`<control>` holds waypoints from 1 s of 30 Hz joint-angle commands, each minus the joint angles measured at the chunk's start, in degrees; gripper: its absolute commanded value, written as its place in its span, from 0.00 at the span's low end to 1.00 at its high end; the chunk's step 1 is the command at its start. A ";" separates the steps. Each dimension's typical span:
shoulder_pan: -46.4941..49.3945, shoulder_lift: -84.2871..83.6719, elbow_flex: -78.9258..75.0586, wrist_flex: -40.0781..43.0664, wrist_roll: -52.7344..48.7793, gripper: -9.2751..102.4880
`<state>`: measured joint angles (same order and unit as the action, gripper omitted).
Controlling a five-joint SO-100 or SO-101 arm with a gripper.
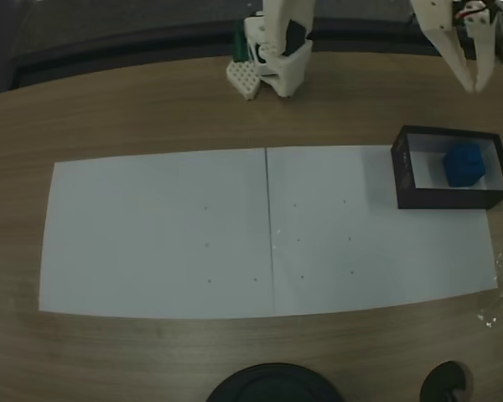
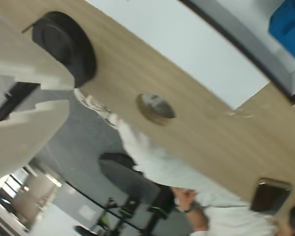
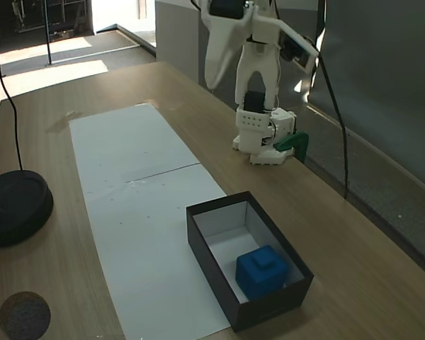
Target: Grab a blue square and put it in the box.
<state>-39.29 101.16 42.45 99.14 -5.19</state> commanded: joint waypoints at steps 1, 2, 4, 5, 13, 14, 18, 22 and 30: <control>8.44 15.91 6.77 -0.18 2.29 0.08; 11.87 20.74 10.37 -0.18 2.46 0.08; 18.54 30.85 18.28 -1.32 2.46 0.08; 21.71 35.86 22.41 -2.29 2.37 0.08; 37.97 64.60 54.58 -12.57 2.02 0.08; 38.85 66.97 58.01 -13.45 2.02 0.08; 41.57 75.32 68.29 -16.35 1.93 0.08; 46.41 82.18 75.32 -19.60 1.93 0.08; 51.77 95.71 92.46 -29.18 2.37 0.08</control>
<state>12.13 194.68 132.54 72.95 -2.99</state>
